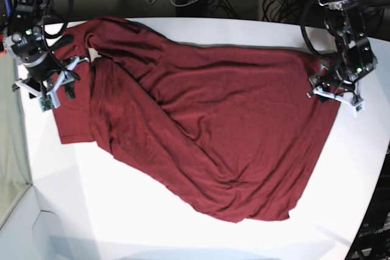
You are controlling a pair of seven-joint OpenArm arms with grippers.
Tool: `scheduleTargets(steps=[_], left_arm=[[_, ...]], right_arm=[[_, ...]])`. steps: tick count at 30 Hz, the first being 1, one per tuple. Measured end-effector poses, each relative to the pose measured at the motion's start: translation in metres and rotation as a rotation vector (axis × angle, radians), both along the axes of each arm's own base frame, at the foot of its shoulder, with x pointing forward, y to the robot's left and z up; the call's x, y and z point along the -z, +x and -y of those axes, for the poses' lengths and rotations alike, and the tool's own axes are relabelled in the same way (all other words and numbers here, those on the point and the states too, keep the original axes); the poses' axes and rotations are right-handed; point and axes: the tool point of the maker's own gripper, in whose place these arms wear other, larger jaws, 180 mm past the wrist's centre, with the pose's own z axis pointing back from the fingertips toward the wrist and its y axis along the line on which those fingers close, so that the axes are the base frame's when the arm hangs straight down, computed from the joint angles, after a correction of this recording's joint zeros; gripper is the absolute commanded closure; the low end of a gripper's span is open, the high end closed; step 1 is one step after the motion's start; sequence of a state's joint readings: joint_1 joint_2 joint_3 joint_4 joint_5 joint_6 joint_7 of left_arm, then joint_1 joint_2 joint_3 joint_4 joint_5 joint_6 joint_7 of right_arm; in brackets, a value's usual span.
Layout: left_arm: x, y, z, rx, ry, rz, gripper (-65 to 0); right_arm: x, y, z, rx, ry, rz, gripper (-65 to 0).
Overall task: Layout the t-shirt on the table in an organized manner, then fold the t-shirt properly
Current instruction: 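Move the right gripper along the shirt side and grasp the hem fabric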
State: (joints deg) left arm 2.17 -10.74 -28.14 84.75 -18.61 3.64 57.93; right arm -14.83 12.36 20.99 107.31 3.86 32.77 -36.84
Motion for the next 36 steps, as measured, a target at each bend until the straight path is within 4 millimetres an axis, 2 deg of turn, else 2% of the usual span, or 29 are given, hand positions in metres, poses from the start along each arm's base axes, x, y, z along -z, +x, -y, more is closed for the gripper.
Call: scheduleTargets(steps=[3,8,12,21,28,32,36], left_arm=[[0.0,0.0,0.0,0.0,0.0,0.001,-34.1],[0.0,0.0,0.0,0.0,0.0,0.002,-34.1],[0.0,0.0,0.0,0.0,0.0,0.002,-34.1],[0.0,0.0,0.0,0.0,0.0,0.002,-34.1],[0.0,0.001,0.001,0.0,-0.001,0.003,-34.1],[0.0,0.0,0.001,0.001,-0.003,0.001,-34.1],[0.0,0.0,0.001,0.0,-0.005,0.003,-34.1]], right_arm=[[0.0,0.001,-0.001,-0.003,0.002,0.001,-27.1],[-0.012,0.015,-0.002,-0.007,0.004,0.049,-27.1],[-0.012,0.015,-0.002,-0.004,0.001,0.042,-27.1],[-0.018,0.027,-0.001,-0.001,0.012,0.071,-27.1],[0.004,0.054,0.005,0.028,0.064,0.028,-27.2],[0.008,0.082,-0.015,-0.022,0.102,0.026,-27.7],[0.01,0.109,-0.028,-0.052,0.131,0.018,-36.9]])
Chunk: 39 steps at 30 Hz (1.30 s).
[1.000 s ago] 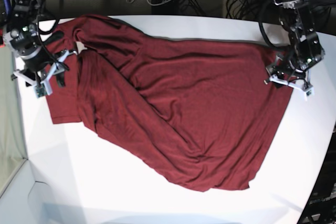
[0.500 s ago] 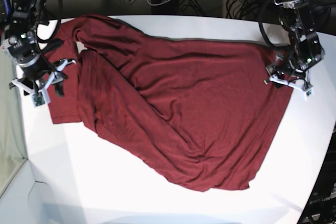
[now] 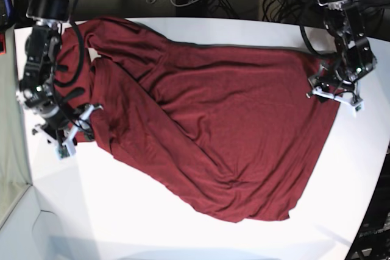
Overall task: Layout the t-shirt on the table in an organized manner, then fold the t-shirt properly
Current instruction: 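Move the right gripper along the shirt side and grasp the hem fabric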
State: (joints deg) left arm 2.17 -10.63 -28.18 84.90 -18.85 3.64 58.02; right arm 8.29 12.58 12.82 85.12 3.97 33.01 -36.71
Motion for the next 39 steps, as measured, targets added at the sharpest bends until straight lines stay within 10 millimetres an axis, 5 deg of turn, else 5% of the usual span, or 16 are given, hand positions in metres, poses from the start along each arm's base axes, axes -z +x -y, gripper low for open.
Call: scheduleTargets(steps=[4,16,24,28,33,39], left_arm=[[0.0,-0.001,0.0,0.0,-0.001,-0.002,-34.1],[0.0,-0.002,0.0,-0.001,-0.004,-0.004,-34.1],[0.0,-0.003,0.0,-0.003,-0.004,-0.004,-34.1],[0.0,-0.003,0.0,-0.003,-0.004,-0.003,-34.1],[0.0,-0.003,0.0,-0.003,-0.005,-0.004,-34.1],[0.0,-0.003,-0.001,-0.003,-0.005,-0.004,-34.1]], right_arm=[[0.009,0.023,-0.02,-0.059,0.007,-0.039,-43.9],[0.03,0.071,-0.048,-0.113,0.09,-0.099,-43.9],[0.063,0.058,-0.063,-0.155,0.105,-0.157,-43.3],[0.071,0.055,-0.076,-0.206,0.089,-0.16,-31.2],[0.073,0.052,-0.099,-0.272,0.082,-0.163,0.0],[0.057,0.051,-0.096,-0.294,-0.002,-0.164,0.0]])
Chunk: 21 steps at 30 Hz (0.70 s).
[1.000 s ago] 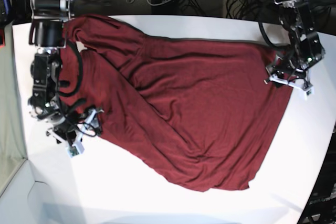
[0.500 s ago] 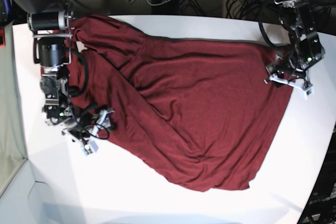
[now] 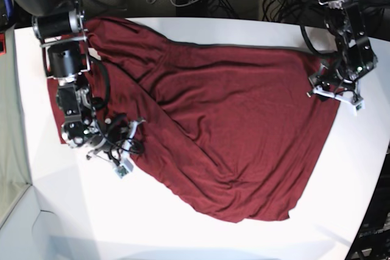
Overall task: Layout the t-shirt on the table in an organized manner, then fold the t-shirt properly
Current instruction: 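Move the right gripper along the shirt side and grasp the hem fabric, then lift the grasped fabric with the right gripper and carry it toward the shirt middle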
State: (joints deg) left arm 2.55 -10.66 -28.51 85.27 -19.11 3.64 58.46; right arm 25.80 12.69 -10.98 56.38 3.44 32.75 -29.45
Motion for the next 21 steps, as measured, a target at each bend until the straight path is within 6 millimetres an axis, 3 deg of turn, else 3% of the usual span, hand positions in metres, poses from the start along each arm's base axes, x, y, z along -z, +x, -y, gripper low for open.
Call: scheduleTargets(steps=[4,7,10,12,16,21], left_arm=[[0.0,-0.001,-0.001,-0.002,0.002,0.0,-34.1],[0.0,0.0,-0.001,0.0,0.004,-0.001,-34.1],[-0.001,0.0,-0.001,0.001,0.005,-0.001,-34.1],[-0.001,0.001,-0.001,0.003,0.004,0.0,-34.1],[-0.003,0.001,-0.005,0.002,0.012,-0.002,-34.1],[-0.002,-0.002,-0.008,0.005,0.018,-0.013,-34.1]], right_arm=[[-0.068,-0.017,-0.013,-0.055,-0.057,0.174,0.0],[-0.122,-0.054,-0.047,-0.19,-0.084,0.312,0.0],[-0.148,-0.094,-0.093,-0.295,-0.078,0.365,0.0],[-0.147,-0.121,-0.128,-0.378,-0.009,0.35,0.0],[-0.105,-0.17,-0.168,-0.512,-0.021,0.2,0.0],[-0.081,-0.247,-0.219,-0.775,0.008,0.11,-1.6]])
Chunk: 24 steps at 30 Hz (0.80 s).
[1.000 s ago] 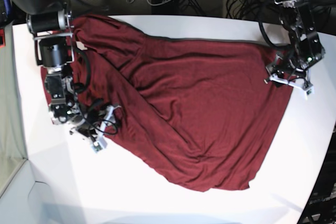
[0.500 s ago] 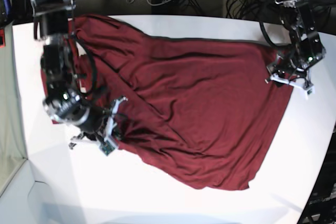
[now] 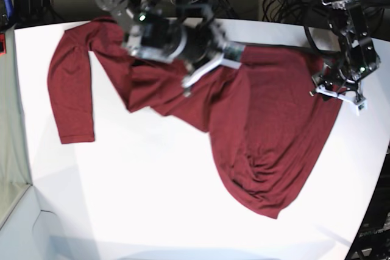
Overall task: Layout the t-shirt on the table in an organized manner, then fold the t-shirt properly
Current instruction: 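Lift the grasped fabric with the right gripper and carry it toward the shirt middle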
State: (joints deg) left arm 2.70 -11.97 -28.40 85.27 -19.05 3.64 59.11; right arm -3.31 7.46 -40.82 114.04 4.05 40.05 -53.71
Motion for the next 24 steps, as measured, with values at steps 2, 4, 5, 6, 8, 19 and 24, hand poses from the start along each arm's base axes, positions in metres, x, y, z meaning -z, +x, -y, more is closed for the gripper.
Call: scheduleTargets(steps=[2,4,5,6,8,19,24], left_arm=[[0.0,0.0,-0.001,0.0,0.001,0.001,-34.1],[-0.001,0.0,-0.001,-0.001,0.002,0.001,-34.1],[-0.001,0.0,-0.001,-0.001,0.002,0.001,-34.1],[0.0,0.0,-0.001,-0.001,0.002,0.001,-34.1],[0.0,0.0,-0.001,-0.001,0.001,0.0,-34.1],[0.001,0.0,0.001,-0.001,0.0,-0.001,-34.1],[0.001,0.0,0.0,-0.003,0.0,0.002,-34.1]], right_arm=[[0.006,-0.018,-0.012,-0.09,-0.019,-0.003,-7.3],[0.014,-0.032,-0.016,-0.137,-0.037,-0.021,-15.2],[0.019,-0.036,-0.015,-0.153,-0.052,-0.026,-18.7],[0.021,-0.038,-0.014,-0.157,-0.061,-0.029,-22.1],[0.024,-0.04,-0.009,-0.161,-0.071,-0.032,-28.0],[0.006,0.055,0.04,0.12,-0.073,0.058,-31.6],[0.029,0.09,0.037,0.176,-0.098,-0.011,-31.5]])
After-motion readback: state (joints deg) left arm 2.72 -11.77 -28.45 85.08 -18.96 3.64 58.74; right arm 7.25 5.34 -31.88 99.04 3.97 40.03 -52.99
